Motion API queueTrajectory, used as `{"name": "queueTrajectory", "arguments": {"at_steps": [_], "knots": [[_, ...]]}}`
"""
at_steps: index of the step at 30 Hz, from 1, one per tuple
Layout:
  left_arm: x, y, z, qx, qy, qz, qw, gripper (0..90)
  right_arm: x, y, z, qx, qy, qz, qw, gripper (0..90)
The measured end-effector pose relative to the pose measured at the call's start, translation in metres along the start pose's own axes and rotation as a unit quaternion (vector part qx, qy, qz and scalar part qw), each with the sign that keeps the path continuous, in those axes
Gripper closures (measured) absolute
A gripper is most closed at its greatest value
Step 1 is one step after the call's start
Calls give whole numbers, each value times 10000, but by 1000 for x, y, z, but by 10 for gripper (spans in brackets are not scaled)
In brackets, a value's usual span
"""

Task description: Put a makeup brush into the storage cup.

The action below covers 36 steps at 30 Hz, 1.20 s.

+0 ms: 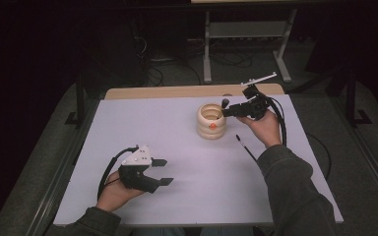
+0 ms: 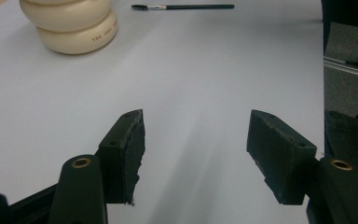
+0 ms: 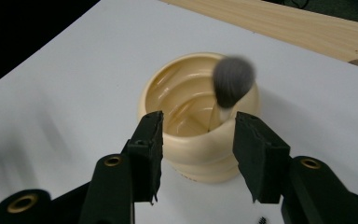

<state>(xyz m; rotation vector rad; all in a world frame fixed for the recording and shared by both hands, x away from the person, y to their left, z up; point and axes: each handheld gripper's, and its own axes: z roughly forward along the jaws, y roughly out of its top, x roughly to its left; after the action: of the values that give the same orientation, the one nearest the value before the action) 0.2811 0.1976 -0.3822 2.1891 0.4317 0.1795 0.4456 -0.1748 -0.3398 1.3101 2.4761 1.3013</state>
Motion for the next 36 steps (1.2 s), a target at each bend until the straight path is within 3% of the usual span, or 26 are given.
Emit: {"name": "queueTrajectory", "arguments": {"at_steps": [13, 23, 27, 28, 36], "knots": [[0, 3, -1, -147, -48, -52, 9999, 364, 7, -21, -14, 16, 7, -176, 9998, 401], [1, 2, -2, -204, -30, -74, 9998, 358, 15, -40, -20, 35, 23, -341, 9994, 373], [1, 2, -3, -241, -11, -106, 9997, 354, 19, -44, -24, 102, 27, -295, 9995, 360], [1, 2, -3, -241, -11, -106, 9997, 354, 19, -44, -25, 75, 14, -386, 9992, 358], [-1, 4, -1, -234, 1, -53, 9997, 352, 20, -52, -34, 27, -19, -372, 9993, 333]]}}
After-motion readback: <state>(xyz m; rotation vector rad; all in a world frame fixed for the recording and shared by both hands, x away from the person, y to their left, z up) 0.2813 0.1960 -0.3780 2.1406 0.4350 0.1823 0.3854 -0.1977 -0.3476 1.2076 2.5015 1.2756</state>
